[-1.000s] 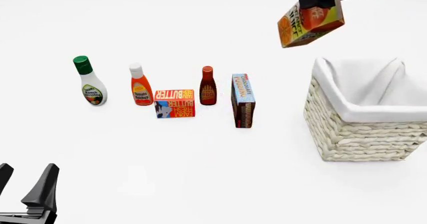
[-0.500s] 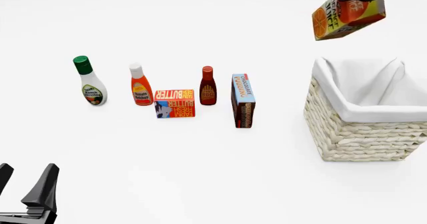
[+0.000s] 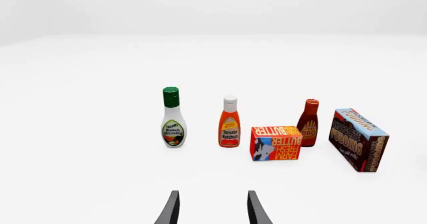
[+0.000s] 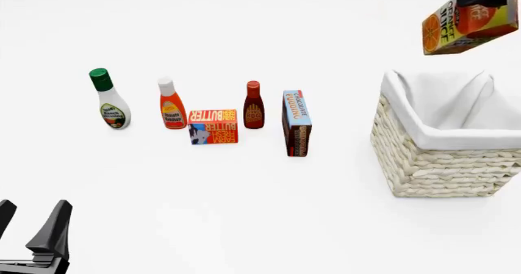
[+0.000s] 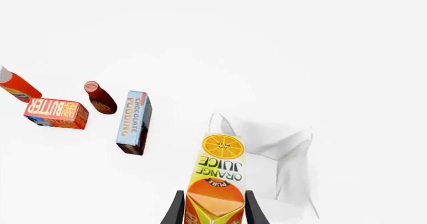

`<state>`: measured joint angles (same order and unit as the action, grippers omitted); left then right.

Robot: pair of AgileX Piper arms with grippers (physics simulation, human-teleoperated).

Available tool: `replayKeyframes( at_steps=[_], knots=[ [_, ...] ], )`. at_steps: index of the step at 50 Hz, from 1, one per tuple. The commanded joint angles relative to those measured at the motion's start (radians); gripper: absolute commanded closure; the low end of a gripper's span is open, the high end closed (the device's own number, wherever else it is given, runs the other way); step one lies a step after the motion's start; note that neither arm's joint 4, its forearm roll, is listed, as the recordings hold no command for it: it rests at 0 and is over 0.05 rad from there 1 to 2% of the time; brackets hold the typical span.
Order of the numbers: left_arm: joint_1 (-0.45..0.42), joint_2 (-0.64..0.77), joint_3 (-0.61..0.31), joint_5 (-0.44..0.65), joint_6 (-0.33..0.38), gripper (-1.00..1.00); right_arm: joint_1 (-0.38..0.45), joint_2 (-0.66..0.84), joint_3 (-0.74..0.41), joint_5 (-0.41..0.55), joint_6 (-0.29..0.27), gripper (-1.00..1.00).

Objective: Pick the orange juice and place it in the basket.

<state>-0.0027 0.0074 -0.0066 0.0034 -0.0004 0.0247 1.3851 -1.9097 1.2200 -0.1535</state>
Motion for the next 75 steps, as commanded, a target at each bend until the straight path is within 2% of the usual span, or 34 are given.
replayKeyframes(
  at_steps=[1,23,49,54,62,75],
  knots=[
    [0.0,-0.002,0.001,0.0,0.0,-1.0,-0.061,-0.03,0.033,0.0,0.016,1.0],
    [0.0,-0.002,0.001,0.0,0.0,-1.0,-0.156,-0.008,0.051,0.0,0.031,1.0],
    [0.0,-0.002,0.001,0.0,0.0,-1.0,-0.164,0.078,0.069,0.0,0.106,1.0],
    [0.0,-0.002,0.001,0.0,0.0,-1.0,-0.191,0.09,0.072,0.0,0.095,1.0],
    [0.0,-0.002,0.001,0.0,0.0,-1.0,-0.195,0.107,0.059,0.0,0.125,1.0],
    [0.0,-0.002,0.001,0.0,0.0,-1.0,-0.206,0.135,0.058,0.0,0.143,1.0]
  ],
)
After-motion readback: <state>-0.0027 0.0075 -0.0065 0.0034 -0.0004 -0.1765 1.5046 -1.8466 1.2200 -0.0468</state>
